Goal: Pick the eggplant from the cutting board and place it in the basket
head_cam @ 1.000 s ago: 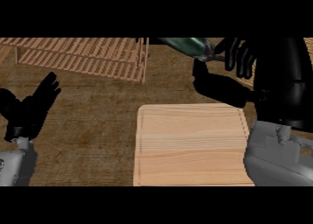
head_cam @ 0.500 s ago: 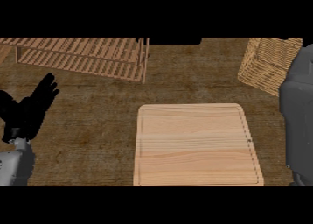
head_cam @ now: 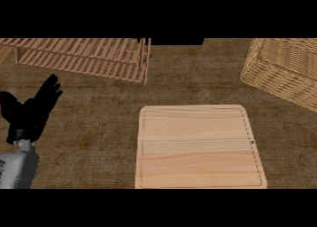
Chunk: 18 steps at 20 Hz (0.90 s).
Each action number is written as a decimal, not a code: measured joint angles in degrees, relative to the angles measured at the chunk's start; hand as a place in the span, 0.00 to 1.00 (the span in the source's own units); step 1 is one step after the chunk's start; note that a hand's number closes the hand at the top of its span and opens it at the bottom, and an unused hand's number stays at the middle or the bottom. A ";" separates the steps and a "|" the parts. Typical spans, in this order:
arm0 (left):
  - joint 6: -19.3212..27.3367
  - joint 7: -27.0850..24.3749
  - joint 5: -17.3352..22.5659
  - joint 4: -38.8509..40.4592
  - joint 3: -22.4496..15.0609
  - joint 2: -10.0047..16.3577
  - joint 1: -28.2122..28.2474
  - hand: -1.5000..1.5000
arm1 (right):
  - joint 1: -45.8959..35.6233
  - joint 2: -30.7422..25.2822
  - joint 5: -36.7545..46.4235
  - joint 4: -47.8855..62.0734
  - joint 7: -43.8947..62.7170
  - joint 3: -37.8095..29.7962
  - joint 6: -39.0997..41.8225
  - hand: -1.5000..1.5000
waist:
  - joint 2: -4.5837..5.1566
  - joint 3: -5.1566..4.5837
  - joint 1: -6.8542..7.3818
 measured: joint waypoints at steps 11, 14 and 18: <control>-0.93 1.78 0.55 -2.20 0.39 0.63 0.62 0.50 | 5.08 -4.90 -5.43 13.85 -16.66 -6.83 -8.09 1.00 | 0.01 0.02 0.19; -0.91 2.04 0.60 -1.06 0.72 0.87 -0.64 0.50 | 5.91 -5.43 -5.64 17.13 -18.86 -8.58 -11.93 0.00 | 0.06 0.02 0.18; -0.86 1.13 0.18 -0.84 0.55 0.64 -0.33 0.50 | 4.82 -5.72 -5.69 23.82 -19.73 -11.19 -17.60 0.00 | 0.13 0.02 0.42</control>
